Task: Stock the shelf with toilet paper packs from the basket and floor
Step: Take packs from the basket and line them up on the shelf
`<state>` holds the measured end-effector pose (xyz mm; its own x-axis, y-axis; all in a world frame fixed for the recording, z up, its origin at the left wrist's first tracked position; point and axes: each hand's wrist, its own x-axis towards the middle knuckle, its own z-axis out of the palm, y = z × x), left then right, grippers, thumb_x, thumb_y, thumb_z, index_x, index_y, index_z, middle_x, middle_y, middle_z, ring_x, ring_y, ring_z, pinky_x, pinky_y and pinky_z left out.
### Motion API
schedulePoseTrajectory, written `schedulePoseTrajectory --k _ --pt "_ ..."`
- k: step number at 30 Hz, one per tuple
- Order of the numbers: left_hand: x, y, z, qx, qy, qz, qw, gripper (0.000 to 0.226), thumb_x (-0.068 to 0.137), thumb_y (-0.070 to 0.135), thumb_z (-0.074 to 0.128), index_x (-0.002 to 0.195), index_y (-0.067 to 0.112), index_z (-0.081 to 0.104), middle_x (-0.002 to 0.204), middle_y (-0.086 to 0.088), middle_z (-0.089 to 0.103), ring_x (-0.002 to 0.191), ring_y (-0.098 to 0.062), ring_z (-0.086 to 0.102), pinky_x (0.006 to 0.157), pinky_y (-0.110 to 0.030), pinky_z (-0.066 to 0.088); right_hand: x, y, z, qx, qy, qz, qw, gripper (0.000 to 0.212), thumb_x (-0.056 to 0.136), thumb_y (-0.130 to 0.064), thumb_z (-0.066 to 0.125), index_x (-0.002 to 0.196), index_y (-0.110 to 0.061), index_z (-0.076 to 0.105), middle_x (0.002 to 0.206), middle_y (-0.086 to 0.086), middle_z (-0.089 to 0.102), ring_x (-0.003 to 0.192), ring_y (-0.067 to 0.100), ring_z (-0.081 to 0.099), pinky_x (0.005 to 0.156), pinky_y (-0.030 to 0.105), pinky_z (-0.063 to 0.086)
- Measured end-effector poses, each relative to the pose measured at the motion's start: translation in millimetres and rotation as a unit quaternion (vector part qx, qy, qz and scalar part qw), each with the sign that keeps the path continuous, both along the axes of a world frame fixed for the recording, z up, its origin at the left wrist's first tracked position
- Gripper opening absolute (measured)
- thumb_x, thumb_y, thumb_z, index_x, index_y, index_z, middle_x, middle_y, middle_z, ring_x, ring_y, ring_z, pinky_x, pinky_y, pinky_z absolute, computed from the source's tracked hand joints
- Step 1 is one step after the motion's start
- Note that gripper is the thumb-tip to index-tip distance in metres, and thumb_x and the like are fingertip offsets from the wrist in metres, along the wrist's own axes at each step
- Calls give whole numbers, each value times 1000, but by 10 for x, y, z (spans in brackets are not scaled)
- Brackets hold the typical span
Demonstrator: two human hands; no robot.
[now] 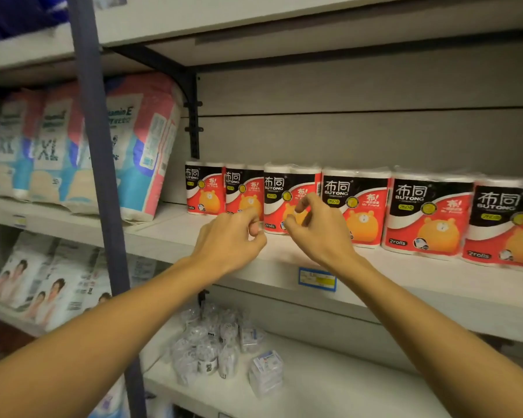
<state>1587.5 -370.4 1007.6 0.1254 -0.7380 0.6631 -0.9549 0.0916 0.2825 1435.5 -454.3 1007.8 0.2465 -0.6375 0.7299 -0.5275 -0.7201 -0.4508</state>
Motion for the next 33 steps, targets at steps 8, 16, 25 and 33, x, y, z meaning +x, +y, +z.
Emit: schedulePoseTrajectory --k 8,16,25,33 --pt "265 297 -63 25 -4 -52 998 13 88 37 58 95 29 50 71 8 59 74 -16 57 62 -28 38 -105 263 -108 31 23 -84 996 28 86 -36 58 107 -17 54 63 2 61 64 20 58 65 42 52" --pt "599 550 -449 25 23 -114 993 10 90 35 55 96 29 50 73 8 56 72 -15 55 59 -29 39 43 898 -502 53 18 -145 988 20 91 -33 55 104 -18 54 64 1 63 65 19 60 64 36 50" --pt "547 754 -1617 -8 106 -161 981 8 90 32 59 91 25 55 71 6 55 73 -18 56 61 -33 46 16 1560 -1468 50 4 -235 971 25 86 -31 62 106 -16 55 57 -4 59 66 22 60 62 34 46" --pt "465 822 -2979 40 109 -163 980 11 92 33 57 97 24 55 69 6 56 65 -16 53 54 -26 33 3 1604 -2804 91 52 -211 972 36 89 -37 60 119 -19 52 71 -2 64 64 16 59 63 38 52"
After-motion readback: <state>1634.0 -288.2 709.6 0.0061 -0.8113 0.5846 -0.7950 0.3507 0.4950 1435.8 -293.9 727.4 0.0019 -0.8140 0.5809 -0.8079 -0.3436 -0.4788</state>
